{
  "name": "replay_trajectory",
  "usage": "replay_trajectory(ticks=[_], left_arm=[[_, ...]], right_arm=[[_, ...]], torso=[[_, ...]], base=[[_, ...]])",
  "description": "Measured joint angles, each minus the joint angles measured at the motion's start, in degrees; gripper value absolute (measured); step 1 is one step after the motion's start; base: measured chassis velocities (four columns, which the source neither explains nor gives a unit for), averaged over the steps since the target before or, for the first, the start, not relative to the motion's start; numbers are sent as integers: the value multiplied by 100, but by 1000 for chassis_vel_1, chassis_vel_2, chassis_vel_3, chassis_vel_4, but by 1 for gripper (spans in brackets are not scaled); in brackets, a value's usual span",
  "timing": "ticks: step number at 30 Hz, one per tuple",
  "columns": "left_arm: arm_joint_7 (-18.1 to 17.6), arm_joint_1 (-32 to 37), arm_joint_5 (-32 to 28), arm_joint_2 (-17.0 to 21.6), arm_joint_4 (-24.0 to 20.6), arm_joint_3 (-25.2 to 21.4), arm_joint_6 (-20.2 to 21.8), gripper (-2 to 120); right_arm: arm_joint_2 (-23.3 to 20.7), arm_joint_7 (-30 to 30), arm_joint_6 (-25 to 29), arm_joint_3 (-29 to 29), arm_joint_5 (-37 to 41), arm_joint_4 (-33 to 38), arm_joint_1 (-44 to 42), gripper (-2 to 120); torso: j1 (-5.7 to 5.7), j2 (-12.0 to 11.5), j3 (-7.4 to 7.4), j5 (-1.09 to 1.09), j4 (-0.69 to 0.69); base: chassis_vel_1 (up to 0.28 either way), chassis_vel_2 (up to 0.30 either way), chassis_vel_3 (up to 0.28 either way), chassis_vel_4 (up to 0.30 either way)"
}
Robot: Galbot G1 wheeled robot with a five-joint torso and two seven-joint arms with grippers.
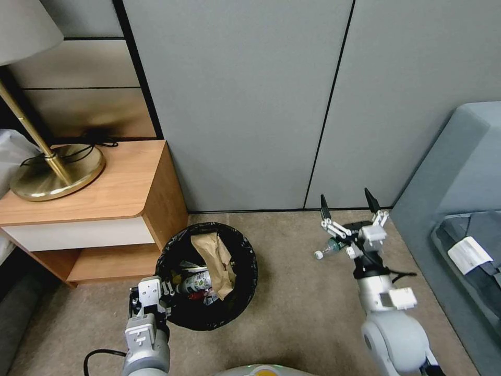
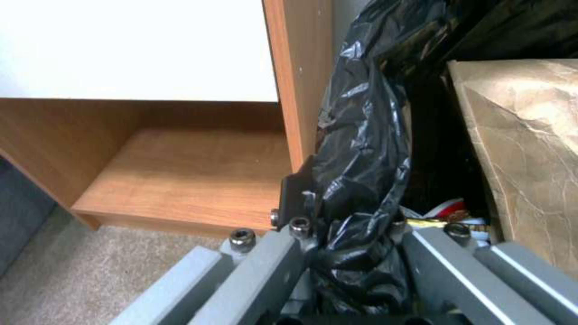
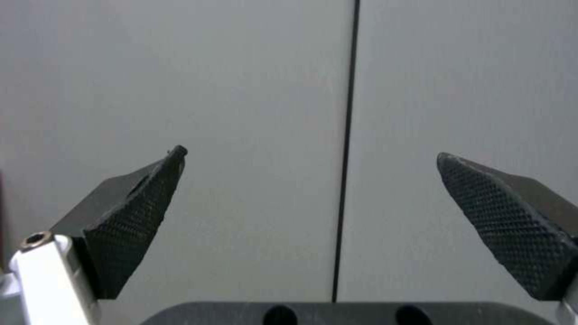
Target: Pick up the trash bin, then pick up the garbage from the floor and place it into the trash bin.
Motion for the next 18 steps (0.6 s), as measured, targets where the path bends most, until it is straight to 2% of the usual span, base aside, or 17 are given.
replay_trajectory(ticks=[6, 8, 10, 12, 14, 18], left_arm=[[-3, 0, 2, 0, 0, -2, -2, 1], [-3, 0, 3, 0, 0, -3, -2, 1], [-3, 0, 3, 0, 0, -3, -2, 1], [-4, 0, 4, 0, 0, -4, -2, 1], [-5, 1, 4, 0, 0, -4, -2, 1], [-9, 0, 5, 0, 0, -4, -2, 1]], right_arm=[[-22, 246, -527, -77, 103, -145, 238, 100], [-59, 546, -1091, -143, 200, -243, 379, 100], [-70, 613, -1283, -155, 251, -267, 414, 100], [-126, 851, -2139, -190, 498, -419, 567, 100], [-135, 890, -2344, -192, 542, -478, 606, 100], [-163, 1093, -3250, -198, 697, -1009, 804, 100]], torso=[[0, 0, 0, 0, 0], [0, 0, 0, 0, 0], [0, 0, 0, -1, 0], [0, 0, 0, -1, 1], [0, 0, 0, 0, 0], [0, 0, 0, 0, 0]], base=[[0, 0, 0, 0], [0, 0, 0, 0], [0, 0, 0, 0], [0, 0, 0, 0], [0, 0, 0, 0], [0, 0, 0, 0]])
